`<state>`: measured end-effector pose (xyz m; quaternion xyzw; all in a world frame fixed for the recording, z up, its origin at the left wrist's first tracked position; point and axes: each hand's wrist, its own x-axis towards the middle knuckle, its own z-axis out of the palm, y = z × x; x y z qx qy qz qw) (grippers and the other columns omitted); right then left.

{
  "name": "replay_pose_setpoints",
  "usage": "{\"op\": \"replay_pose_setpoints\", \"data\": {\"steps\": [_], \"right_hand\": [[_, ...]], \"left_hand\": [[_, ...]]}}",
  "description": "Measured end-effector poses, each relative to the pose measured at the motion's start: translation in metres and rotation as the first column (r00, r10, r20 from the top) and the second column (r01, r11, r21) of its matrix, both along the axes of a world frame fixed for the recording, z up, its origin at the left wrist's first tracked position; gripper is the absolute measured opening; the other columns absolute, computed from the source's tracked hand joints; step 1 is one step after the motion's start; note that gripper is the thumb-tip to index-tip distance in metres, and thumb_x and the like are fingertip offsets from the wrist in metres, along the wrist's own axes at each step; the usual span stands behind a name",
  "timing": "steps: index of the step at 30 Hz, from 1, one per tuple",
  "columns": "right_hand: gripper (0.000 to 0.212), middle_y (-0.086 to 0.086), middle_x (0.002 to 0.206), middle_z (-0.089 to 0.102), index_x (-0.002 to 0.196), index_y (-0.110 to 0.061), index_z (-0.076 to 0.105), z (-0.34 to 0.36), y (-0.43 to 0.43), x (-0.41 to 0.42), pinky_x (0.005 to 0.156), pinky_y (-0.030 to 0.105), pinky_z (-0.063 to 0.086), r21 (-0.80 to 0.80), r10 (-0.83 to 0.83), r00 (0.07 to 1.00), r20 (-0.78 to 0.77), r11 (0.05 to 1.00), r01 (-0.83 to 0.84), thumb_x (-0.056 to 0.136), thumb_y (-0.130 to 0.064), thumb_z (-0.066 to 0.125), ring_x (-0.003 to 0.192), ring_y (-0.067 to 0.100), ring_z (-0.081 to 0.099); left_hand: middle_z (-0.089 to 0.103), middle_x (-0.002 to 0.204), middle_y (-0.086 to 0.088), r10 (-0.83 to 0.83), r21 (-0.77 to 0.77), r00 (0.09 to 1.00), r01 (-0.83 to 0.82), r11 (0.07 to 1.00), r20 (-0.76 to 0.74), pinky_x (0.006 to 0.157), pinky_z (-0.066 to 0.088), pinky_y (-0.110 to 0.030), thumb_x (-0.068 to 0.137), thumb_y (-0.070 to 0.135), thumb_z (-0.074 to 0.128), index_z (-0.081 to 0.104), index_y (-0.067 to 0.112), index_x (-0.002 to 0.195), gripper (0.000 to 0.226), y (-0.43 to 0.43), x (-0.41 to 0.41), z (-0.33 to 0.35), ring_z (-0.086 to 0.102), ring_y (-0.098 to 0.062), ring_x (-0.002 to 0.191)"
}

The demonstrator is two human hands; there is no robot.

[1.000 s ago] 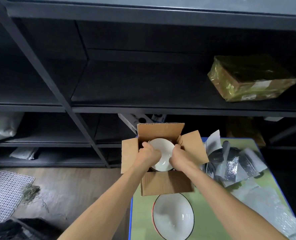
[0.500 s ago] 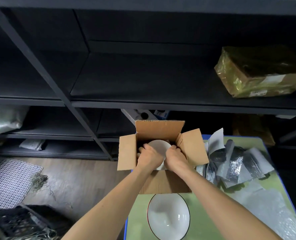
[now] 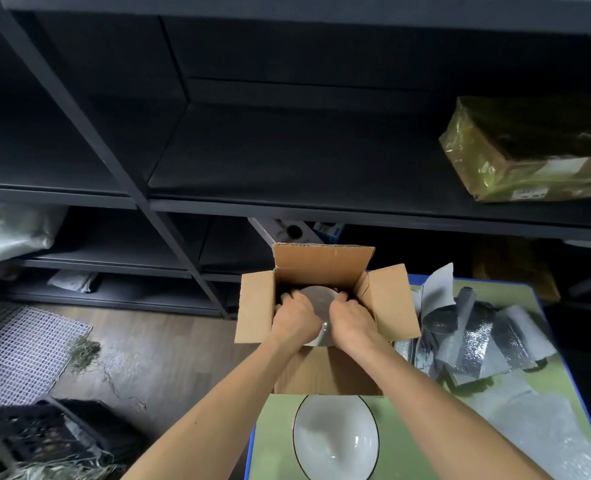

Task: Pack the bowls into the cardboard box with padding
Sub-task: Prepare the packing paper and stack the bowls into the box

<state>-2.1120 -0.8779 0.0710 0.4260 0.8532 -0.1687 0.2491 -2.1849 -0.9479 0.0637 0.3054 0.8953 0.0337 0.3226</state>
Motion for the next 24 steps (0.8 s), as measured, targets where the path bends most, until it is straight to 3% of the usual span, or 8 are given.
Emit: {"op": "replay_pose_setpoints", "data": {"steps": [9,13,16,19,21,24], "right_hand": [[0.055,0.023,0.141,0.043,0.146,0.0,0.026,0.001,0.001,-0.003,0.096,0.038,0.047,0.013,0.009,1.0,-0.004,1.0,-0.009,0.096,0.002,0.049,0.125,0.036,0.054],[0.06,0.023,0.143,0.041,0.148,0.002,0.024,0.001,0.001,-0.004,0.099,0.038,0.046,0.003,0.028,0.999,0.02,1.0,-0.028,0.096,-0.002,0.054,0.128,0.036,0.052],[0.07,0.019,0.147,0.037,0.152,-0.003,0.019,0.004,0.001,-0.006,0.103,0.038,0.043,0.028,0.04,0.999,-0.009,0.999,-0.04,0.095,-0.013,0.059,0.13,0.034,0.048],[0.079,0.016,0.148,0.033,0.154,-0.003,0.015,0.01,-0.002,-0.01,0.106,0.038,0.039,0.01,0.088,0.996,-0.029,0.996,-0.087,0.095,-0.027,0.061,0.133,0.034,0.038],[0.092,0.017,0.147,0.035,0.154,0.0,0.017,0.01,-0.01,-0.012,0.103,0.038,0.041,0.025,0.102,0.994,-0.036,0.995,-0.101,0.091,-0.048,0.064,0.131,0.034,0.039],[0.118,0.021,0.15,0.033,0.153,0.005,0.015,0.006,-0.023,-0.021,0.106,0.039,0.04,0.044,0.094,0.995,0.037,0.994,-0.096,0.078,-0.071,0.066,0.134,0.036,0.037]], "left_hand": [[0.037,0.142,-0.02,0.058,0.114,0.998,-0.056,0.992,-0.015,0.112,0.035,-0.036,0.094,0.014,0.049,0.028,-0.001,0.141,0.053,-0.002,0.002,-0.002,0.044,-0.032,0.129],[0.035,0.145,-0.022,-0.051,0.113,0.997,0.057,0.992,-0.057,0.109,0.036,-0.038,0.097,0.014,0.042,0.025,-0.003,0.144,0.053,-0.004,0.001,0.004,0.042,-0.035,0.129],[0.048,0.134,-0.015,-0.107,0.238,0.987,0.133,0.962,-0.119,0.1,0.043,-0.032,0.098,0.01,0.045,0.043,0.004,0.137,0.039,-0.014,-0.006,0.021,0.05,-0.028,0.12],[0.06,0.118,-0.008,-0.043,0.444,0.952,0.182,0.877,-0.305,0.089,0.047,-0.03,0.096,0.007,0.05,0.063,0.008,0.121,0.029,-0.041,-0.018,0.036,0.055,-0.025,0.109],[0.058,0.115,-0.009,0.06,0.523,0.949,0.117,0.844,-0.309,0.086,0.05,-0.036,0.097,0.007,0.051,0.063,0.008,0.119,0.025,-0.063,-0.024,0.036,0.051,-0.026,0.105],[0.054,0.116,-0.007,0.11,0.503,0.967,0.022,0.864,-0.232,0.086,0.049,-0.036,0.103,0.016,0.043,0.057,0.012,0.12,0.022,-0.084,-0.025,0.028,0.048,-0.023,0.099]]}}
